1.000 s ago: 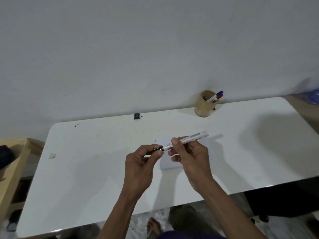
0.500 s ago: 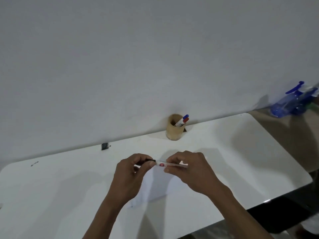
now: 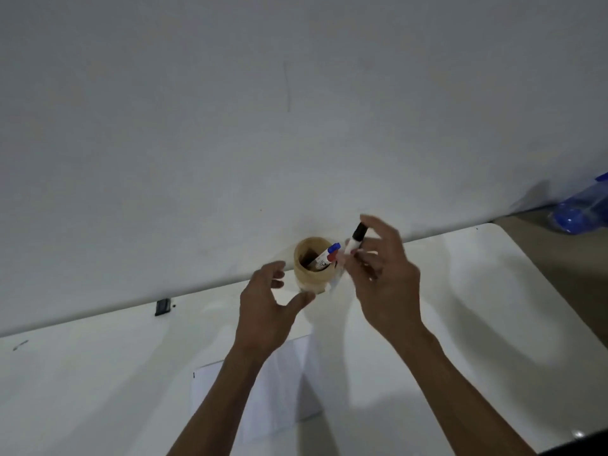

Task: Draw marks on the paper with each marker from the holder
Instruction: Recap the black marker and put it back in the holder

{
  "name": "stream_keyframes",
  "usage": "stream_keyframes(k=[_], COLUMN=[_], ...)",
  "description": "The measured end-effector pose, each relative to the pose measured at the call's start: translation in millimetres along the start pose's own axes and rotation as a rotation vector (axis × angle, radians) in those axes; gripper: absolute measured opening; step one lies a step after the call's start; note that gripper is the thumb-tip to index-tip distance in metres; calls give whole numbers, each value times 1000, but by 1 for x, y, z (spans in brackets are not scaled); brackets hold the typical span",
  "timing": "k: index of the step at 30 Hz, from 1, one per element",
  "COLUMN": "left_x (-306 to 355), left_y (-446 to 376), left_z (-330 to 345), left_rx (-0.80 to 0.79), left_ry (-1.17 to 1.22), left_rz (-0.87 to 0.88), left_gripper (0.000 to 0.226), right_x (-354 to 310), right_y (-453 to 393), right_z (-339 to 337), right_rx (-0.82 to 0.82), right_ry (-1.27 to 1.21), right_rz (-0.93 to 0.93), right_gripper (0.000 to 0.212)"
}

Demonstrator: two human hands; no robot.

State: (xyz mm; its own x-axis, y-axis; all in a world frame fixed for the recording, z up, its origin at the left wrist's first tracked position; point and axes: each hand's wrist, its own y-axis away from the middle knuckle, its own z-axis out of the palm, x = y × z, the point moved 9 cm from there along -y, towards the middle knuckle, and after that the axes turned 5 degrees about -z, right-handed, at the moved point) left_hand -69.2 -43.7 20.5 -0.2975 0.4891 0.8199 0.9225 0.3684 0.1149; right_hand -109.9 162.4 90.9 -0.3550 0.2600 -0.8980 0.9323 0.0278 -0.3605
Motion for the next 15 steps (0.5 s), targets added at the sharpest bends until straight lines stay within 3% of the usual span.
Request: stream_keyframes(k=[5,15], left_x=[-3,3], left_y=[-26,-43], left_z=[39,59], left_rx=[10,64], left_ry=[32,97], left_rz=[-47,56], left_gripper=[88,78], right_x=[22,82], right_y=[-38,-46], right_z=[-2,33], right_rx=[185,115], right_ry=[-87,52], right_rz=[24,80], right_gripper=[40,27])
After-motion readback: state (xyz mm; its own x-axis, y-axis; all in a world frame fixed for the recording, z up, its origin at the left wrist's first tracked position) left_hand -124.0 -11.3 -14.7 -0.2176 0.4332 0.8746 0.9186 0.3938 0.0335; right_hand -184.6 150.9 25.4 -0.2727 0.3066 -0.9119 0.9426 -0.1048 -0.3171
